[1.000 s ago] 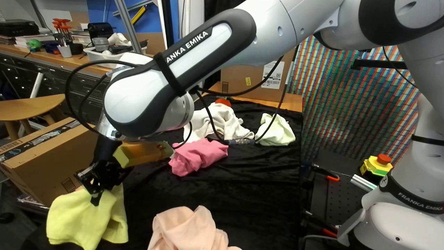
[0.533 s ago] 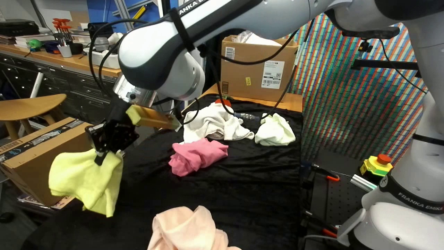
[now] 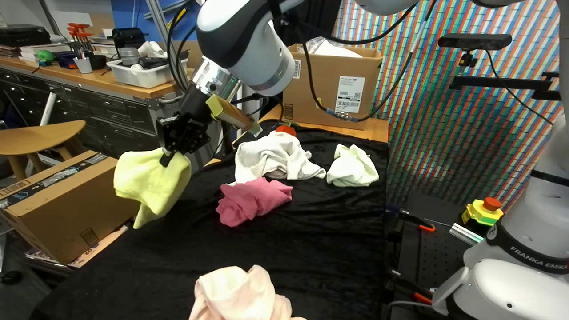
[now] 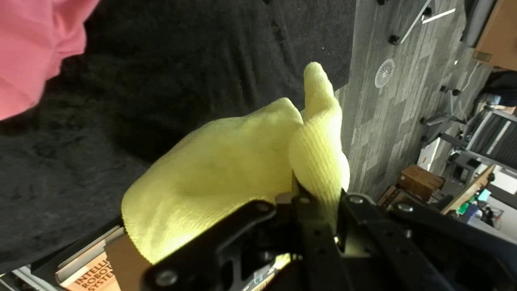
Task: Heap up the things on the table into a pile
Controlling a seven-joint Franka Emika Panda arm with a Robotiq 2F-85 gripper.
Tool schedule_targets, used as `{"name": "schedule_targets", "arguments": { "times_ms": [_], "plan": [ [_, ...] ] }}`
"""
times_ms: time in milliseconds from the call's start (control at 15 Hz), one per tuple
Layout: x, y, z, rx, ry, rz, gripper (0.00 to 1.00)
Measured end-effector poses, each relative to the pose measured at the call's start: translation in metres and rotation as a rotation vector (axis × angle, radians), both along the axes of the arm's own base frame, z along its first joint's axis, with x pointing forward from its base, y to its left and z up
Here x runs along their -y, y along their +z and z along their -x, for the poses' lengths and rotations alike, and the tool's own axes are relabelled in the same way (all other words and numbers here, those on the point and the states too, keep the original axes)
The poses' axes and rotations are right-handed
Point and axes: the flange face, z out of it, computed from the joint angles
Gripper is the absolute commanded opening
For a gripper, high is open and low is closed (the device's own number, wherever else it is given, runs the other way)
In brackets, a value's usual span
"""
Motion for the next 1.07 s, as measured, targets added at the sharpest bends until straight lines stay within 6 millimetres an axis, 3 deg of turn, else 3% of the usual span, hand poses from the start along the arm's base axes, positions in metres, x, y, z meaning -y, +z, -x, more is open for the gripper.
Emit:
{"name": "schedule_targets", "arguments": {
  "times_ms": [467,1067],
  "plan": [
    [0.066,0.008,0.042,0.021,-0.039,0.024,0.06],
    [0.182,0.021,0.097,0.022,-0.212,0.127,0.06]
  ]
}}
